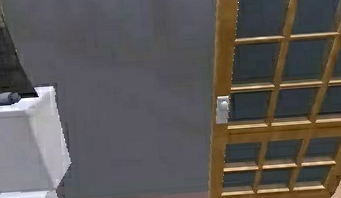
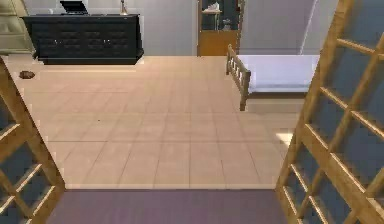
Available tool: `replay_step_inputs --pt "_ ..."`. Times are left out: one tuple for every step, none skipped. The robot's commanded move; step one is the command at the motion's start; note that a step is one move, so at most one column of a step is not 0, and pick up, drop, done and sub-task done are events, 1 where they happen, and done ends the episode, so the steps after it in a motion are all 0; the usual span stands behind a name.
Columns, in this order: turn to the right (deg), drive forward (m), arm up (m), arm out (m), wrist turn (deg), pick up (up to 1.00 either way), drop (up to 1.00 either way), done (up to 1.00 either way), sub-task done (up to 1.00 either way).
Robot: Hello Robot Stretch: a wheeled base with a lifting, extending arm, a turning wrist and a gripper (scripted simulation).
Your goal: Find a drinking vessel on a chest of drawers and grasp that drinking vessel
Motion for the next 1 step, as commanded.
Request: replay_step_inputs --pt "45.0 0.00 0.00 0.00 0.0 0.00 0.00 0.00 0.00"
